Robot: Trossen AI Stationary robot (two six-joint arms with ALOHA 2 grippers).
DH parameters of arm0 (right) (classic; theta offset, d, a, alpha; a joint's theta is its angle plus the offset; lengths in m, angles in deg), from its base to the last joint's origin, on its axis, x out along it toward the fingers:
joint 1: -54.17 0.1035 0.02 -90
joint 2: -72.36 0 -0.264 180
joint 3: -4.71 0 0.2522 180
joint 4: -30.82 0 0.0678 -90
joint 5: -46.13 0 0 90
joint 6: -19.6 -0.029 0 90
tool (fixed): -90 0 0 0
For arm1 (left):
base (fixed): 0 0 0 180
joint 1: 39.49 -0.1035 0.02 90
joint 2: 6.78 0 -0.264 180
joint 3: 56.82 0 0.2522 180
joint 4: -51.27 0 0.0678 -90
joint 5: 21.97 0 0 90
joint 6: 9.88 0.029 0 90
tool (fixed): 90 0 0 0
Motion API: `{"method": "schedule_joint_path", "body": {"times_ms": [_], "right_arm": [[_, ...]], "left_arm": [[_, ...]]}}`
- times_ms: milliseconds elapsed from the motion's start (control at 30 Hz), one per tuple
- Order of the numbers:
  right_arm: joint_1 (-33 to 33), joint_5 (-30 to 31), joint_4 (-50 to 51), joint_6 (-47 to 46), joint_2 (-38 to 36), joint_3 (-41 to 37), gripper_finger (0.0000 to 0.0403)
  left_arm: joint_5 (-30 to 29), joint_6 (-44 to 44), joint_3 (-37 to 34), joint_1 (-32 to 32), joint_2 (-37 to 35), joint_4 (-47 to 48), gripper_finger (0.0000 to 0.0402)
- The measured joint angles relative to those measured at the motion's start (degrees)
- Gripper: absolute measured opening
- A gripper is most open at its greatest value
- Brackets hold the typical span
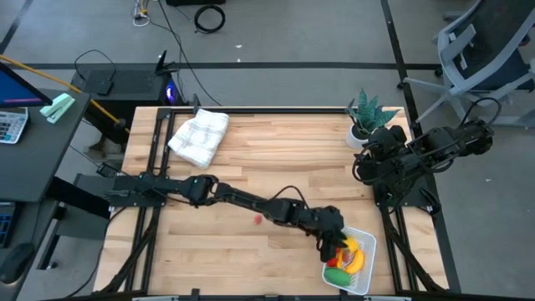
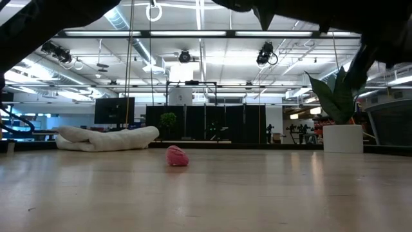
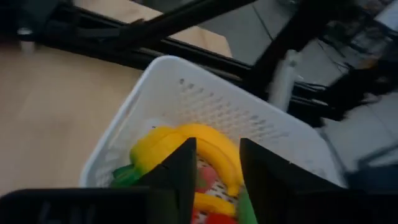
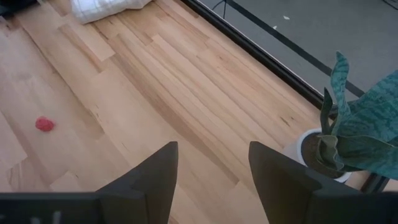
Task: Pick and placing Produce into tupperware
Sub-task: Put the pink peach into the white basket
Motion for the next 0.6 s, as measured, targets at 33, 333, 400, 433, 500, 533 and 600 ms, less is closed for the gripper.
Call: {"method": "schedule_joint_path", "body": {"times_ms": [33, 333, 400, 433, 500, 533, 600], "right_arm": [[0.0, 0.0, 0.0, 0.0, 0.0, 0.0, 0.0206], [0.0, -3.0, -3.6, 4.0, 0.1, 0.0, 0.0206], [0.1, -5.6, -7.8, 8.7, 0.6, 0.0, 0.0206], [0.1, -6.7, -10.3, 10.8, 0.9, 0.0, 0.0206], [0.1, -8.1, -15.2, 15.1, 1.9, 0.0, 0.0205], [0.1, -8.5, -17.6, 17.1, 2.5, 0.0, 0.0204], [0.1, -9.6, -21.4, 20.0, 4.1, 0.0, 0.0204]], "left_arm": [[1.7, 0.0, 0.4, -0.4, -0.5, 0.3, 0.0133], [15.3, 4.2, 1.7, -5.1, -10.2, 15.8, 0.0131], [15.3, 8.0, 1.6, -5.6, -12.6, 26.4, 0.0124], [15.3, 9.8, 1.6, -5.7, -13.7, 30.6, 0.0121], [14.7, 12.9, 1.6, -5.8, -16.0, 40.4, 0.0117], [13.6, 14.0, 1.6, -5.7, -17.2, 45.6, 0.0115], [10.2, 15.2, 1.7, -5.0, -18.9, 55.1, 0.0113]]}}
